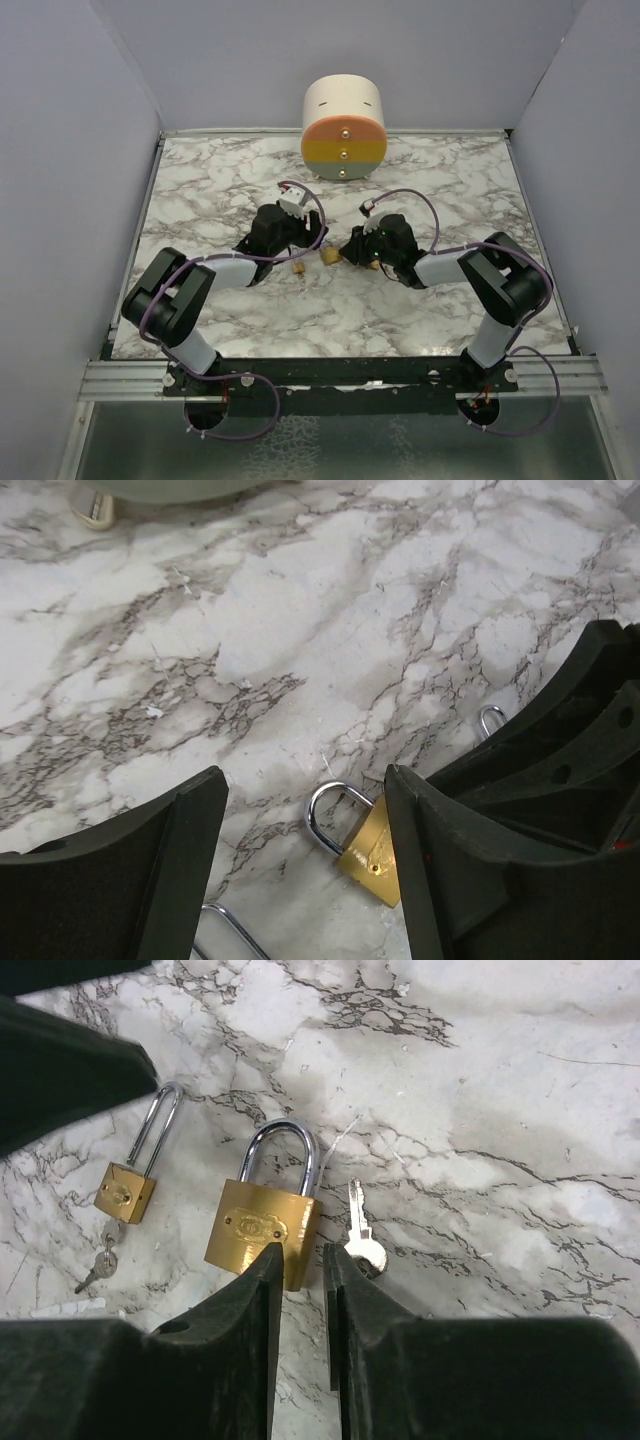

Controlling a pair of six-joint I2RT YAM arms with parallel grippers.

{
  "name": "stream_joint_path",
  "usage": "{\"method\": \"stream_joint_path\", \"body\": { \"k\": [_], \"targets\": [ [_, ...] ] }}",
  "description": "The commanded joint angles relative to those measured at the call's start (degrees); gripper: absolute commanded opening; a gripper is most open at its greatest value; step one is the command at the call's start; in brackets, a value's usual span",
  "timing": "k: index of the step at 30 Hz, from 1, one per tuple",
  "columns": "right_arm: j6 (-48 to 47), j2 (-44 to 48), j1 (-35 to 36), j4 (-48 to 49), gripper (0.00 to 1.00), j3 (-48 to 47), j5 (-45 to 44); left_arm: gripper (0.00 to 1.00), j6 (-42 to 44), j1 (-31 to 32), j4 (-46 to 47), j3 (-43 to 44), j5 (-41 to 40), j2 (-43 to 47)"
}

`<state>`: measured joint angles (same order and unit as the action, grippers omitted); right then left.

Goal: Lock with the key
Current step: Place the key at the center of the board.

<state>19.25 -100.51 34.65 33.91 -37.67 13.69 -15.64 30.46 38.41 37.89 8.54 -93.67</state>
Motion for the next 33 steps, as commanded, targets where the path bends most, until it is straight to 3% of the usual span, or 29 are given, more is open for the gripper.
{"method": "stream_joint_path", "body": {
  "k": [1,3,5,6,7,8,15,21,26,28,33],
  "targets": [
    [-0.53,0.39,0.70,-0.30,0.23,-1.38,-1.90,0.67,1.27,-2.31,-0.95,-1.49,-2.88,5.13],
    [-1.27,2.20,1.21,-0.75,0.25,-1.18,-2.88,0.68,0.84,-3.76,-1.22,-2.48,-2.95,7.57],
    [-2.73,4.68,1.87,-1.83,0.37,-1.29,-4.05,0.68,0.61,-4.96,-1.41,-3.82,-3.19,10.56],
    [-3.71,6.17,2.38,-2.44,0.55,-1.41,-4.51,0.68,0.56,-5.35,-1.60,-4.40,-3.43,12.08],
    [-4.77,7.57,2.79,-2.91,0.80,-1.63,-4.91,0.68,0.69,-5.74,-1.98,-4.93,-3.74,13.60],
    [-5.56,9.14,3.21,-3.28,0.95,-1.85,-5.31,0.68,0.84,-6.03,-2.50,-5.41,-4.10,14.99],
    [-2.62,19.97,3.74,-0.03,1.00,-2.57,-1.78,0.73,-0.80,-8.69,-5.30,-8.77,-4.96,24.61],
    [-1.44,21.50,3.60,6.84,1.00,-3.44,4.84,0.74,-4.55,-12.23,-5.63,-11.35,-2.69,30.92],
    [-2.10,16.79,3.89,-11.55,1.00,-12.94,5.28,0.77,-6.00,-14.22,-7.05,-13.76,-3.27,35.40],
    [-3.94,15.87,5.28,-12.28,1.00,-12.70,5.48,0.79,-6.60,-14.94,-8.02,-14.70,-4.43,36.85],
    [-9.61,14.60,14.54,-15.36,1.00,-13.25,-9.30,0.81,-8.08,-17.19,-9.23,-17.00,-4.76,40.52]
  ]
}}
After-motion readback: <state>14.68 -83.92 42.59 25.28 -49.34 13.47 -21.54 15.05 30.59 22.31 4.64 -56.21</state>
